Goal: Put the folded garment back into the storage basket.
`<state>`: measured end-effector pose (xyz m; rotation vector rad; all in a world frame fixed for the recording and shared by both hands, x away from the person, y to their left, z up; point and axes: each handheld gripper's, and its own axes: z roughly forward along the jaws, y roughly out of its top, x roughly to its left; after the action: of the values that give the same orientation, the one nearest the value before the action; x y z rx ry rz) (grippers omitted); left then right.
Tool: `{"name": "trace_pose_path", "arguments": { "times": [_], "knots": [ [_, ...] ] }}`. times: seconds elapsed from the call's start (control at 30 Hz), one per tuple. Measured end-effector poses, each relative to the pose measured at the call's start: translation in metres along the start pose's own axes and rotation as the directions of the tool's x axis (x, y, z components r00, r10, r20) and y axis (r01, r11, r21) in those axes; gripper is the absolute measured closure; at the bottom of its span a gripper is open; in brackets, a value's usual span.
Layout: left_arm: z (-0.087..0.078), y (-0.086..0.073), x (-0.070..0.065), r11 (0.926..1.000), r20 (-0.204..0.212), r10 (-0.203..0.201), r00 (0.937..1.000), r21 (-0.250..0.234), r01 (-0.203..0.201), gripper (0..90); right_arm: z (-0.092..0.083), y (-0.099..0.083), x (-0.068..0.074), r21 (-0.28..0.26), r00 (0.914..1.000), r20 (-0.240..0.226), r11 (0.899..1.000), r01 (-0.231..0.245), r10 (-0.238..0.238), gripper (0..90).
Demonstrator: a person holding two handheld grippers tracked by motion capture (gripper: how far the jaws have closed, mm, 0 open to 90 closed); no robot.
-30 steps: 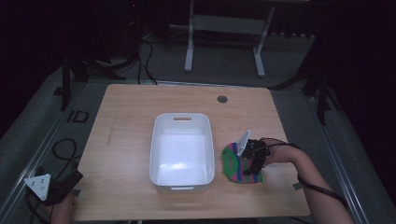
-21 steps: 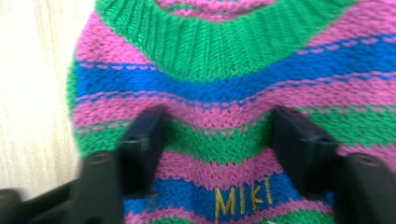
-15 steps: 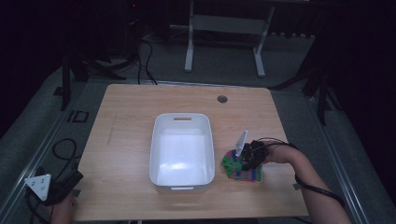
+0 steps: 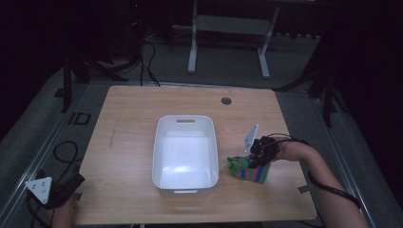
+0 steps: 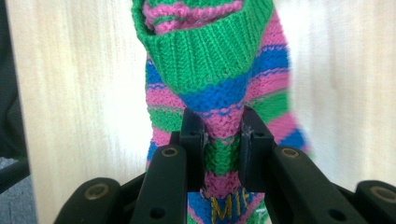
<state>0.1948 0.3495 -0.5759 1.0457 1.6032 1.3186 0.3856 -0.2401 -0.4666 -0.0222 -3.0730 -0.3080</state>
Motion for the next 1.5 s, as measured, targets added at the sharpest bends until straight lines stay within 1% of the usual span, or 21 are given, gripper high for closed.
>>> {"name": "trace_pose_path", "arguments": {
  "times": [0.1, 0.13, 0.2, 0.23, 0.27, 0.3, 0.33, 0.5, 0.57, 0.67, 0.7, 0.87, 1.1, 1.2, 1.23, 1.27, 1.33, 1.37, 1.4, 1.43, 1.5],
  "knots": [
    [0.000, 0.000, 0.000, 1.0000, 0.000, -0.001, 1.0000, 0.001, 0.001, 1.4, -0.015, 0.003, 0.000, 0.013, 0.9995, 0.007, 0.999, -0.032, 0.032, 75.0],
    [0.000, 0.000, 0.000, 1.0000, 0.000, -0.002, 1.0000, 0.001, 0.002, 1.4, -0.019, 0.004, 0.000, 0.022, 0.9992, 0.010, 0.999, -0.040, 0.040, 75.0],
    [0.000, 0.000, 0.000, 1.0000, 0.000, -0.002, 1.0000, 0.001, 0.002, 1.4, -0.030, 0.006, 0.000, 0.022, 0.9987, 0.022, 0.999, -0.046, 0.045, 75.0],
    [0.000, 0.000, 0.000, 1.0000, 0.000, -0.002, 1.0000, 0.001, 0.002, 1.4, -0.030, 0.006, 0.000, 0.022, 0.9987, 0.022, 0.999, -0.046, 0.045, 75.0],
    [0.000, 0.000, 0.000, 1.0000, 0.000, -0.002, 1.0000, 0.001, 0.002, 1.4, -0.035, 0.007, 0.001, 0.021, 0.9986, 0.029, 0.999, -0.044, 0.043, 75.0],
    [0.000, 0.000, 0.000, 1.0000, 0.001, -0.003, 1.0000, 0.001, 0.003, 1.4, -0.047, 0.010, 0.001, 0.010, 0.9984, 0.036, 0.999, -0.045, 0.044, 75.0],
    [0.000, 0.000, 0.000, 1.0000, 0.001, -0.004, 1.0000, 0.001, 0.004, 1.4, -0.051, 0.012, 0.002, 0.007, 0.9982, 0.038, 0.999, -0.046, 0.046, 75.0],
    [0.000, 0.000, 0.000, 1.0000, 0.001, -0.003, 1.0000, 0.001, 0.003, 1.4, -0.077, 0.025, 0.005, -0.008, 0.9973, 0.070, 1.000, -0.018, 0.019, 75.1],
    [0.000, 0.000, 0.001, 1.0000, 0.002, -0.004, 1.0000, 0.001, 0.004, 1.4, -0.083, 0.031, 0.005, -0.001, 0.9972, 0.074, 1.000, -0.015, 0.015, 75.1],
    [0.000, 0.000, 0.001, 1.0000, 0.002, -0.004, 1.0000, 0.000, 0.004, 1.4, -0.087, 0.036, 0.004, 0.010, 0.9971, 0.076, 1.000, -0.007, 0.007, 75.2],
    [0.000, 0.000, 0.001, 1.0000, 0.003, -0.003, 1.0000, 0.000, 0.003, 1.4, -0.090, 0.043, 0.005, 0.018, 0.9969, 0.078, 1.000, 0.003, -0.004, 75.2],
    [0.000, 0.000, 0.000, 1.0000, 0.004, 0.000, 1.0000, -0.001, 0.000, 1.4, -0.094, 0.061, 0.008, 0.018, 0.9963, 0.078, 0.999, 0.035, -0.036, 75.2],
    [0.000, 0.000, 0.001, 1.0000, 0.005, -0.001, 1.0000, 0.002, 0.001, 1.4, -0.096, 0.089, 0.010, 0.015, 0.9947, 0.075, 0.997, 0.070, -0.071, 75.2],
    [0.000, 0.000, 0.000, 1.0000, 0.006, 0.001, 1.0000, -0.001, -0.001, 1.4, -0.095, 0.100, 0.009, 0.018, 0.9942, 0.075, 0.997, 0.076, -0.077, 75.2],
    [0.000, 0.000, 0.000, 1.0000, 0.006, 0.001, 1.0000, -0.001, -0.001, 1.4, -0.095, 0.100, 0.009, 0.018, 0.9942, 0.075, 0.997, 0.076, -0.077, 75.2],
    [0.000, 0.000, 0.000, 1.0000, 0.006, 0.000, 1.0000, -0.002, 0.000, 1.4, -0.095, 0.104, 0.009, 0.019, 0.9938, 0.078, 0.997, 0.078, -0.079, 75.1],
    [0.000, 0.000, 0.001, 1.0000, 0.007, -0.002, 1.0000, -0.001, 0.002, 1.4, -0.095, 0.114, 0.009, 0.021, 0.9931, 0.079, 0.996, 0.086, -0.087, 75.1],
    [0.000, 0.000, 0.001, 1.0000, 0.006, -0.003, 1.0000, -0.001, 0.003, 1.4, -0.094, 0.119, 0.009, 0.019, 0.9920, 0.080, 0.995, 0.097, -0.098, 75.1],
    [0.000, 0.000, 0.001, 1.0000, 0.005, 0.000, 1.0000, -0.001, 0.000, 1.4, -0.094, 0.122, 0.010, 0.020, 0.9920, 0.079, 0.995, 0.097, -0.098, 75.1],
    [0.000, 0.000, 0.001, 1.0000, 0.005, 0.002, 1.0000, -0.001, -0.002, 1.4, -0.094, 0.126, 0.010, 0.016, 0.9909, 0.078, 0.994, 0.108, -0.109, 75.1],
    [0.000, 0.000, 0.001, 1.0000, 0.007, -0.002, 1.0000, 0.000, 0.002, 1.4, -0.094, 0.132, 0.011, 0.016, 0.9908, 0.079, 0.994, 0.109, -0.110, 75.1]
  ]
}}
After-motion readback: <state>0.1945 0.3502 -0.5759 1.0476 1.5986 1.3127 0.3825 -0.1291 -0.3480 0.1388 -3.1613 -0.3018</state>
